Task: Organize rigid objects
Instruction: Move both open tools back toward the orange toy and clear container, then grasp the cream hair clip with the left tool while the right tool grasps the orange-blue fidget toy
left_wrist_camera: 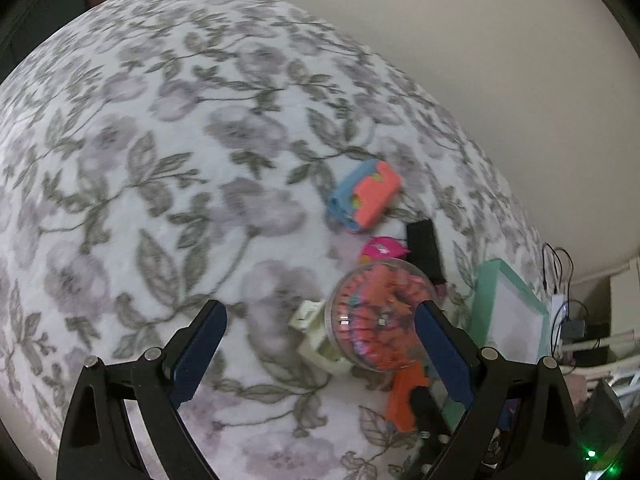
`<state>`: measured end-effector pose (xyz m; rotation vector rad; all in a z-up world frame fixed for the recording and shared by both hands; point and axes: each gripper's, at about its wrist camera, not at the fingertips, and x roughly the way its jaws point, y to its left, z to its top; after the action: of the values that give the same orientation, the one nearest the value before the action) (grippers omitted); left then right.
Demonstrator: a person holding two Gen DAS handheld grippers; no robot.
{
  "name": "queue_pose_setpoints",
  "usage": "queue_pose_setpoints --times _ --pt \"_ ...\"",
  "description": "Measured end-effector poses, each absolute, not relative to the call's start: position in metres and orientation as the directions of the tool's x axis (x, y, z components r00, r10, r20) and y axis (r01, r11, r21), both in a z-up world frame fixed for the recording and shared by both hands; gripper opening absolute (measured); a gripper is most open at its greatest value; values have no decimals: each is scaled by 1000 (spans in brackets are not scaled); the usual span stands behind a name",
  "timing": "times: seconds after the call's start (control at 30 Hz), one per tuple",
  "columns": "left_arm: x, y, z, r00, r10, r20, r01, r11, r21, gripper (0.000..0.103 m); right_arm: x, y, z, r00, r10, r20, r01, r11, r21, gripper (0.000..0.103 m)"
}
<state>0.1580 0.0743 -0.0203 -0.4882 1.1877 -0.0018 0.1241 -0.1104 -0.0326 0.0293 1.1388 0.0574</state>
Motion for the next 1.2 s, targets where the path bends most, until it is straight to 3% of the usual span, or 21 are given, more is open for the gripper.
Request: queue_pose_setpoints --times 0.13,0.67,0.73,0.87,1.07,1.17,1.2 --pt "161 59 -20 391 -254 -885 -199 915 -351 95 124 -106 -33 419 70 -905 -52 997 53 82" --pt "163 28 -31 379 -214 -900 -91 960 -266 92 122 -103 -61 342 78 -937 -50 997 64 60" --pt "163 28 -32 374 -214 -902 -89 960 -264 84 121 -102 -61 341 75 -937 -57 997 59 58" --pt "162 28 -28 383 -216 -898 -81 961 -266 80 121 -101 -59 336 85 -938 -63 996 68 45" --pt "161 28 -20 386 -235 -892 -60 959 -278 72 122 -100 -56 331 99 -938 -58 995 84 45" --pt "161 24 -12 400 -213 -892 -38 968 -248 56 123 -101 -50 335 115 -935 -62 993 100 45" --pt "161 22 -10 401 -188 -897 -35 975 -220 43 124 -102 -48 335 118 -935 -63 993 103 45"
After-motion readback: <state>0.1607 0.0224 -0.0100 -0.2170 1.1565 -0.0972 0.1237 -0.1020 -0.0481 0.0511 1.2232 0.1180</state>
